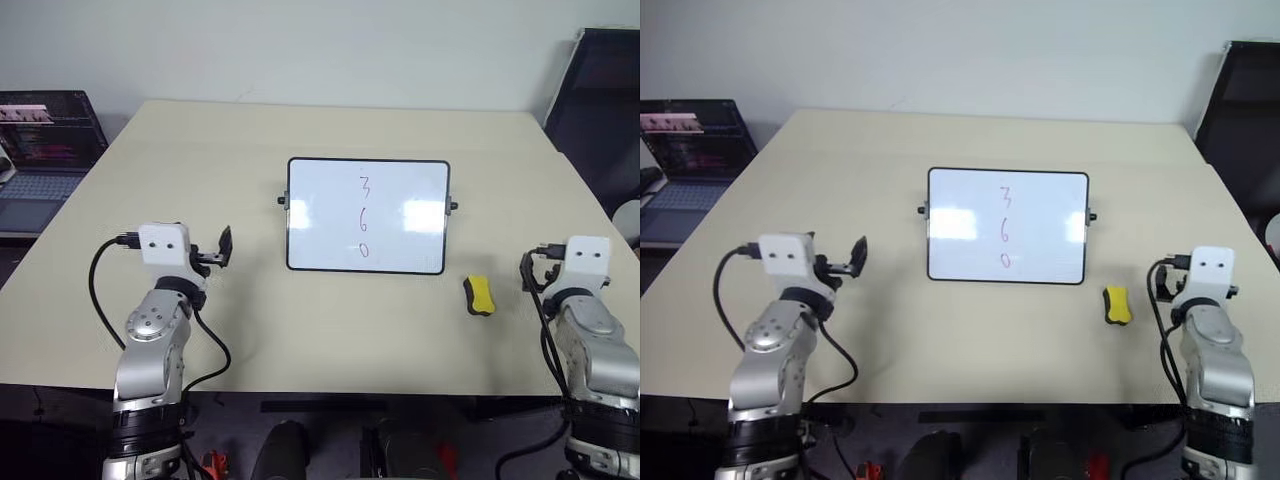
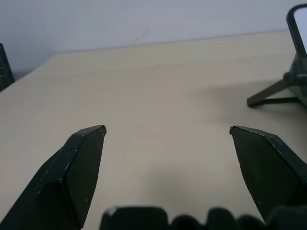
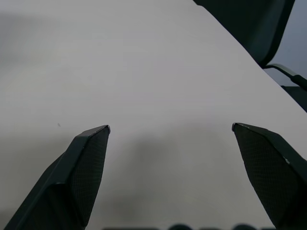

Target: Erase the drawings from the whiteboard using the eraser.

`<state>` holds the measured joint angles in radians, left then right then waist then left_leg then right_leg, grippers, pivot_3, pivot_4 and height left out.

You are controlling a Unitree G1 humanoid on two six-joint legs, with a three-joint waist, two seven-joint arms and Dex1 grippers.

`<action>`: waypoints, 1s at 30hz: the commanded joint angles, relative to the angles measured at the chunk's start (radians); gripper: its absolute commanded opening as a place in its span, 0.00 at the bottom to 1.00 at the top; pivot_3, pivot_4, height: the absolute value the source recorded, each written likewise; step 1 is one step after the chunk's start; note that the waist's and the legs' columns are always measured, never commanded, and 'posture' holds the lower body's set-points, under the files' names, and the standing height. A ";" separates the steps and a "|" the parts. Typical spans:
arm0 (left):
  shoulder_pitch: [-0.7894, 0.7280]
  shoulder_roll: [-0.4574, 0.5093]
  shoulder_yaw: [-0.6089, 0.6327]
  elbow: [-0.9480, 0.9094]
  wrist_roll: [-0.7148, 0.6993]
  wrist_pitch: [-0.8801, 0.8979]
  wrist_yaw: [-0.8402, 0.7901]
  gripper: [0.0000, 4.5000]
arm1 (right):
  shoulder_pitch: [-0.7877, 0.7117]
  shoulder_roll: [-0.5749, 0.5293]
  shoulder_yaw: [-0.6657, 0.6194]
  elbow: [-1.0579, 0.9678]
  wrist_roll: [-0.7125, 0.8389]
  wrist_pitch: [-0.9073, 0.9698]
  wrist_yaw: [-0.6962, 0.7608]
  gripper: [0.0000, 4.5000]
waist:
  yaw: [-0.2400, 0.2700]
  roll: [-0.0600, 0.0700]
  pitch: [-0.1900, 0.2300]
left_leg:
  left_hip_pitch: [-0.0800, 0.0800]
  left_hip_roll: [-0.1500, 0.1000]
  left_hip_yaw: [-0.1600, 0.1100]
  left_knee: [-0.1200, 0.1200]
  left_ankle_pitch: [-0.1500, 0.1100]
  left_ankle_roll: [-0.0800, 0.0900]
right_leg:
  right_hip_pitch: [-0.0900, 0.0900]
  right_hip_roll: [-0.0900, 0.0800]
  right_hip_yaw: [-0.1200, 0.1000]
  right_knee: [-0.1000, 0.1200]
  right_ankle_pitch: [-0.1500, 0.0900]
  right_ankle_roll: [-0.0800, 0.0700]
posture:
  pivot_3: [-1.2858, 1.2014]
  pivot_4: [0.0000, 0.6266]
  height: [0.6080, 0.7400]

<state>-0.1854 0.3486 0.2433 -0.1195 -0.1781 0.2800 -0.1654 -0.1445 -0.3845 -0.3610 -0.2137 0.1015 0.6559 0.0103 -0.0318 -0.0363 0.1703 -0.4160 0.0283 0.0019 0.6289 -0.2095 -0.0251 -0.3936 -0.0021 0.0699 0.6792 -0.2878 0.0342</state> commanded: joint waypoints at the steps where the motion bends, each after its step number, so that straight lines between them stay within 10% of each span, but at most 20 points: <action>1: -0.007 -0.002 -0.009 -0.034 -0.004 -0.008 -0.015 1.00 | 0.024 0.005 -0.023 -0.087 0.001 0.030 -0.010 0.99 | -0.001 0.000 0.000 | 0.000 0.000 0.000 0.000 0.000 0.000 | 0.000 0.000 0.000 0.000 0.000 0.000 | 0.52 0.24 1.00; 30: -0.153 0.039 -0.040 -0.023 -0.182 0.055 -0.272 1.00 | -0.012 0.004 -0.007 -0.190 0.022 0.134 0.019 0.99 | -0.001 0.000 0.000 | 0.000 0.000 0.001 0.001 0.000 0.000 | 0.000 0.000 0.000 0.000 0.000 0.001 | 0.52 0.24 1.00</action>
<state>-0.3086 0.3635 0.2168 -0.0740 -0.3130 0.3236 -0.3787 -0.1403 -0.3617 -0.3674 -0.3482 0.1057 0.7676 0.0136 -0.0324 -0.0364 0.1704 -0.4160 0.0278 0.0026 0.6294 -0.2094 -0.0250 -0.3936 -0.0019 0.0694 0.6789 -0.2879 0.0347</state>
